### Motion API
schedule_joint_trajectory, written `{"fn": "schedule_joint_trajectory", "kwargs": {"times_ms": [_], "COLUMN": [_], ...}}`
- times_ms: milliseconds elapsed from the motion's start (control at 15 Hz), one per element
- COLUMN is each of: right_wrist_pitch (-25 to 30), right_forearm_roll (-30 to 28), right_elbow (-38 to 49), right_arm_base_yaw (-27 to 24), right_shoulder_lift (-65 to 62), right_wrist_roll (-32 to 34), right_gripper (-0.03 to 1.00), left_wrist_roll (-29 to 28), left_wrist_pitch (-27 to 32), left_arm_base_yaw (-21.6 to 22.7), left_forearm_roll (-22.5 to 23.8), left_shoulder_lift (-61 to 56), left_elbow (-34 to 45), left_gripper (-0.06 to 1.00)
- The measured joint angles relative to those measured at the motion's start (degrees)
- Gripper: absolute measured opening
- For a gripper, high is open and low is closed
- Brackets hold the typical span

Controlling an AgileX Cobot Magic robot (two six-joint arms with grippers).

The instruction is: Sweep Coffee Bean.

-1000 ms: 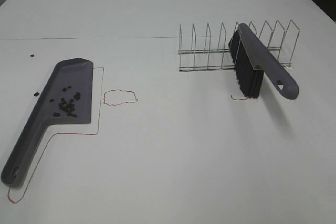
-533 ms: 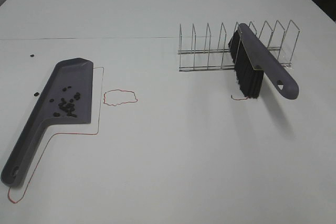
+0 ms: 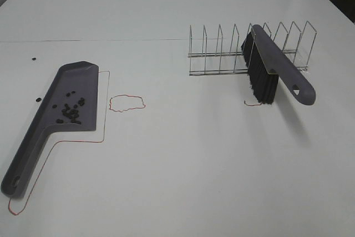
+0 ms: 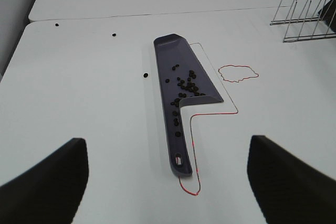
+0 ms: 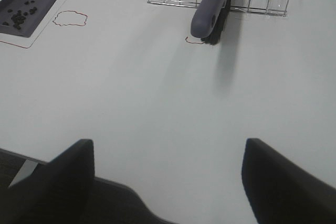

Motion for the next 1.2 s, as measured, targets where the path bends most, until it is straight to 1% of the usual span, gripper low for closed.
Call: {"fn": "schedule_joint_trajectory", "kwargs": {"times_ms": [1200], "right_wrist_pitch": [0.00], "right_forearm_roll": [0.00], "right_elbow": [0.00], "right_arm_base_yaw": [0.00], "right_shoulder_lift": [0.00], "right_wrist_roll": [0.00], "right_gripper": [0.73], "left_wrist_roll": [0.00], "left_wrist_pitch": [0.00], "left_arm_base_yaw": [0.00], "left_forearm_roll": [0.00], "left_shoulder_lift": [0.00], "left_elbow": [0.00], "left_gripper": [0.76]}}
